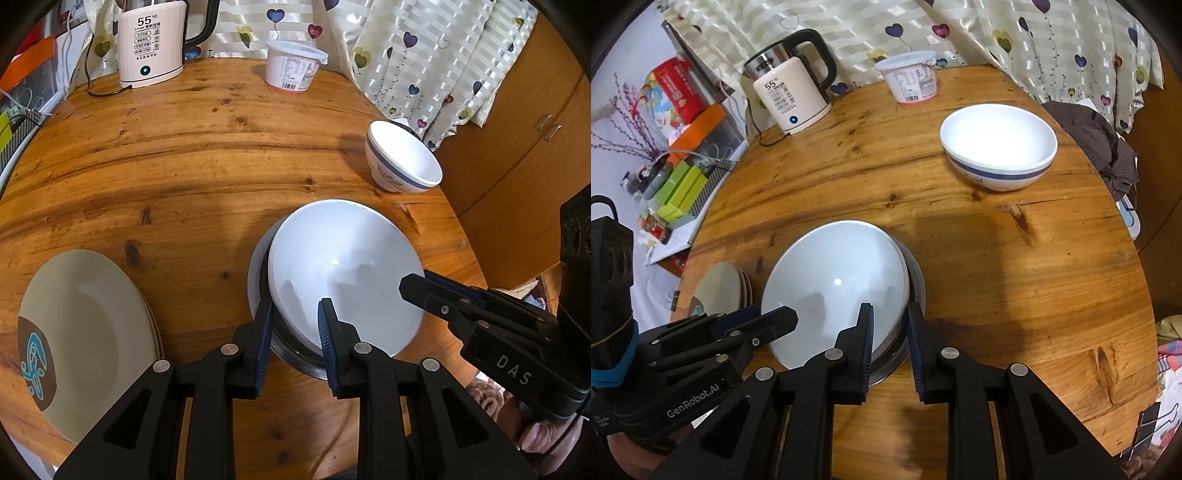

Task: Organize plates and bowls
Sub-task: 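Lower the white bowl into the steel bowl with the left gripper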

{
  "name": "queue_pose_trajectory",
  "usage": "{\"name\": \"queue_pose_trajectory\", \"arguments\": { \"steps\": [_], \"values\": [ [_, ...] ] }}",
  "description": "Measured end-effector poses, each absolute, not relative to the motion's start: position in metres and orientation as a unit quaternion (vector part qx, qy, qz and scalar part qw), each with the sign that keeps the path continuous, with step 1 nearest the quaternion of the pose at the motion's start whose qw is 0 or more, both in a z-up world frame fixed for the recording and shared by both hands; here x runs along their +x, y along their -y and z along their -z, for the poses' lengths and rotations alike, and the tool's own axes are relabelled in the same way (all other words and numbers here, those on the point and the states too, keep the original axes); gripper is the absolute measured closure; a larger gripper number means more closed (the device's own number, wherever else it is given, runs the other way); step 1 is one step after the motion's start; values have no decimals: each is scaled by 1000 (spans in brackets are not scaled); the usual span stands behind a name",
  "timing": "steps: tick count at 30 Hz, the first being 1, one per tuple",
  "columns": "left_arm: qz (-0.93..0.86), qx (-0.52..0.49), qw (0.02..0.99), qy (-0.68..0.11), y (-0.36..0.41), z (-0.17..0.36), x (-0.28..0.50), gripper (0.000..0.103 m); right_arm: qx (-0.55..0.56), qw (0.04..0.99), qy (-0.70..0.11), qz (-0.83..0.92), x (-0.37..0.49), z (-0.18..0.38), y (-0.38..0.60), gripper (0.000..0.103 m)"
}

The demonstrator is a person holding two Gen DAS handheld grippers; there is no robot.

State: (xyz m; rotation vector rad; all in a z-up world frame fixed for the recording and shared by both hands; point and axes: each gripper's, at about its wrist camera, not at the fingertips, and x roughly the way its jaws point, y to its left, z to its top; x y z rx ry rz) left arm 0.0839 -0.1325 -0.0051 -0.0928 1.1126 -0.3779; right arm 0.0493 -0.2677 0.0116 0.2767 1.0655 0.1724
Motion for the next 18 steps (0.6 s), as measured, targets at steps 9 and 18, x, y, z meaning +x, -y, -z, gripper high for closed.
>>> {"name": "queue_pose_trajectory", "arguments": {
  "steps": [9,18],
  "values": [
    [179,-48,836,-517,131,2,83,78,126,852,-502,-81,49,-13,267,84],
    [177,-49,848,-496,124,-11,79,78,103,867,-481,-78,43,-31,262,83]
  ]
}}
